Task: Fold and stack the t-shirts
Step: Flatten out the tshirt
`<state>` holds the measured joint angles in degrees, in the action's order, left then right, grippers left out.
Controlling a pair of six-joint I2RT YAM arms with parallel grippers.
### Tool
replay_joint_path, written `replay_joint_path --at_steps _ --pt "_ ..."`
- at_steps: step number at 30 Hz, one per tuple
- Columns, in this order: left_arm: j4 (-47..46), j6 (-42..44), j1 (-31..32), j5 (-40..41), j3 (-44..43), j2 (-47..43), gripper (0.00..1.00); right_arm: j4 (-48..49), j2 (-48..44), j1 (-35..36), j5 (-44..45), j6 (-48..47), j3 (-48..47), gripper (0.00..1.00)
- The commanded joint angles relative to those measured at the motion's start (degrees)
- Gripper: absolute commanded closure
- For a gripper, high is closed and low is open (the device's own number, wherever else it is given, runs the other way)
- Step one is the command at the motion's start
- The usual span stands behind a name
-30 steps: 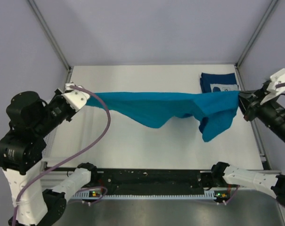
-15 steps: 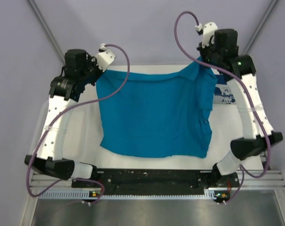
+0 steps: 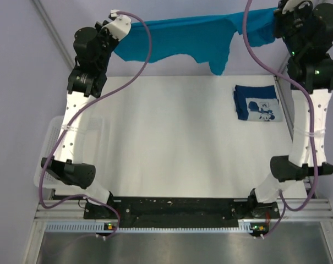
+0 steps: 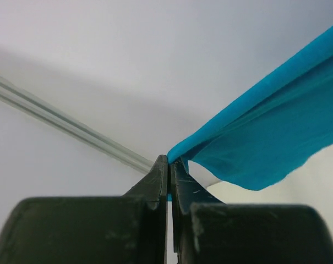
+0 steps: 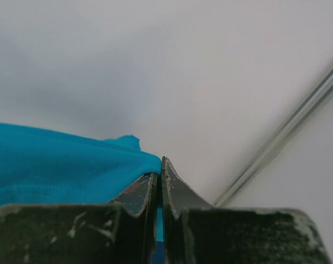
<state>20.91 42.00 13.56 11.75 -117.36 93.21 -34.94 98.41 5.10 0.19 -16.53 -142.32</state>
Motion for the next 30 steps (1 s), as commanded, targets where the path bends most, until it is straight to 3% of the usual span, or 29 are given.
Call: replay_joint_path --at_steps 1,4,5,7,10,13,16,21,30 --pt "-3.77 2.04 -0.99 2.24 4.57 -4.07 1.0 -0.1 -10.24 -0.89 -4.39 -8.23 9.75 1.0" --pt "-2.19 2.12 -0.99 0.12 15.02 -8.55 1.0 -9.5 -17.0 0.6 -11.15 -15.16 22.21 1.0" --pt "-1.14 2.3 -0.99 -0.67 19.32 -10.83 1.0 -11.97 -20.24 2.26 -12.22 -17.63 30.35 1.0" --pt "0.36 3.09 -0.99 -2.16 28.1 -14.27 1.0 -13.22 -27.01 7.96 -10.39 -20.55 42.14 1.0" --pt "2.64 4.14 -0.99 -5.06 41.64 -18.84 1.0 -13.31 -35.2 17.19 -6.7 -20.21 63.68 1.0" --pt "5.98 6.25 -0.99 -7.09 53.42 -21.66 1.0 -14.19 -37.76 25.46 -8.09 -16.96 77.51 1.0" --pt "7.91 8.09 -1.08 -6.74 63.19 -22.63 1.0 -16.82 -34.97 32.49 -7.75 -14.32 84.3 1.0" --pt "13.1 10.38 -1.78 -6.91 71.12 -22.54 1.0 -20.87 -27.41 42.52 -5.54 -15.01 87.21 1.0" --pt "24.51 15.83 -3.02 -8.84 77.02 -26.41 1.0 -29.91 -26.17 43.24 -11.07 -18.01 91.34 1.0"
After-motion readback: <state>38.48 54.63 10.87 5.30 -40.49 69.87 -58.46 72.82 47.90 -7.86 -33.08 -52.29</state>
